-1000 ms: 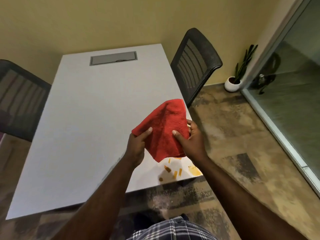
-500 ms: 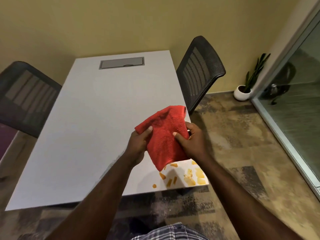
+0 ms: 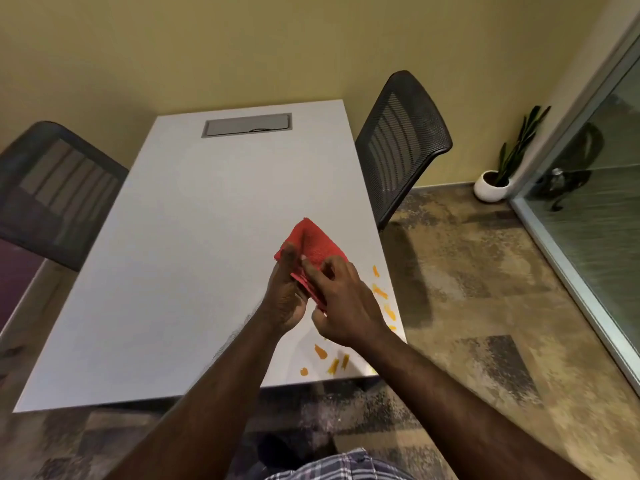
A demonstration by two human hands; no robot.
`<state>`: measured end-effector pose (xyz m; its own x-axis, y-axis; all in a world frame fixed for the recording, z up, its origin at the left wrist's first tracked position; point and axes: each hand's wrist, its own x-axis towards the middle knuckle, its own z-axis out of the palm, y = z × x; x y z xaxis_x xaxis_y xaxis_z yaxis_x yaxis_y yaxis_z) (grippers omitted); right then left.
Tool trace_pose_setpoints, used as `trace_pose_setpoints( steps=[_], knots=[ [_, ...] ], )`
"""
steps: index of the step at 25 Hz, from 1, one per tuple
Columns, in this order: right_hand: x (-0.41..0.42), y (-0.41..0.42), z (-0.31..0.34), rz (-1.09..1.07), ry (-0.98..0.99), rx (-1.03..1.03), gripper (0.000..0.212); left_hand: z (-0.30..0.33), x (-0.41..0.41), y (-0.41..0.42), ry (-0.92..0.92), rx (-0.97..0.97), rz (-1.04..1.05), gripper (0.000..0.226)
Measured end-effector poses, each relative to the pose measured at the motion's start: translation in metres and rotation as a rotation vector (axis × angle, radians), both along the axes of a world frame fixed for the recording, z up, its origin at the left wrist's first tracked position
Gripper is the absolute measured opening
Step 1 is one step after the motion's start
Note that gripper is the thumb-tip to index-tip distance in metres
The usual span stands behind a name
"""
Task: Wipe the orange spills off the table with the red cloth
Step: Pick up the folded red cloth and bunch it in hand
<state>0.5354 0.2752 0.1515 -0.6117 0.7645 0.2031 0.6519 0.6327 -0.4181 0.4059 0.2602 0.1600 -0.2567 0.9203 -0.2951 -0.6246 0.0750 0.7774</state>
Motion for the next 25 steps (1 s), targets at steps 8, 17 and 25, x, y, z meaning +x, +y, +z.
trace_pose_setpoints(
  steps=[8,17,25],
  knots=[
    [0.013,0.007,0.000,-0.062,0.205,-0.028,0.085,-0.010,-0.001,-0.008,-0.177,-0.085,0.045,0.044],
    [-0.005,-0.015,-0.048,-0.040,-0.050,-0.209,0.113,-0.039,-0.006,-0.027,-0.195,-0.269,-0.235,0.070],
    [-0.022,-0.038,-0.087,-0.242,-0.122,-0.224,0.108,-0.071,-0.029,-0.030,-0.250,-0.277,-0.459,0.062]
  ],
)
